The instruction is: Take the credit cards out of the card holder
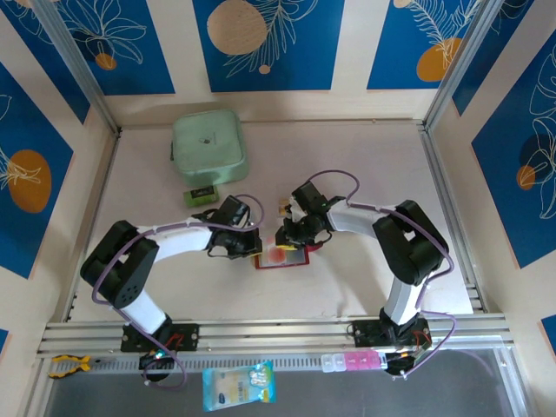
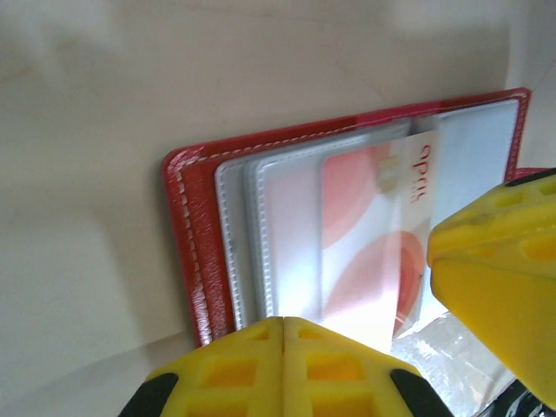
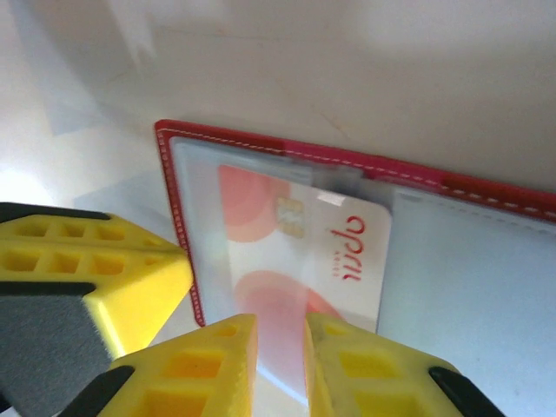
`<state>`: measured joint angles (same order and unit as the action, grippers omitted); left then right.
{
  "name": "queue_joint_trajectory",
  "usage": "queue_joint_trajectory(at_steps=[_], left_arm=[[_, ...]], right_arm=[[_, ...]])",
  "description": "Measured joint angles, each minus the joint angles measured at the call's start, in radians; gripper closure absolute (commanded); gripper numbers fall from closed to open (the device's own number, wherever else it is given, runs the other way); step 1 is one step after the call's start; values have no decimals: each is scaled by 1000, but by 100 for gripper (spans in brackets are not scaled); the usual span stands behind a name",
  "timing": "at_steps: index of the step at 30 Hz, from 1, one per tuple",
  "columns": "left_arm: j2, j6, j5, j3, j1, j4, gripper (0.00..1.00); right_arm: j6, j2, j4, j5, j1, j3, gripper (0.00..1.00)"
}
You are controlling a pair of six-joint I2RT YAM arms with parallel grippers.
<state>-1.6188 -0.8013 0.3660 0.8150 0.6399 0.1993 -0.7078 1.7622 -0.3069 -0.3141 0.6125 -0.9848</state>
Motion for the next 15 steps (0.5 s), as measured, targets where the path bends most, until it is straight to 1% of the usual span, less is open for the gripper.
queue_joint_trajectory(at_steps=[5, 15], left_arm=[[-1, 0, 0, 31, 21, 3, 97], [-59, 0, 5, 45, 40, 0, 99]], right_arm=[[-4, -38, 11, -5, -18, 15, 77], [-7, -38, 14, -8, -40, 38, 73]])
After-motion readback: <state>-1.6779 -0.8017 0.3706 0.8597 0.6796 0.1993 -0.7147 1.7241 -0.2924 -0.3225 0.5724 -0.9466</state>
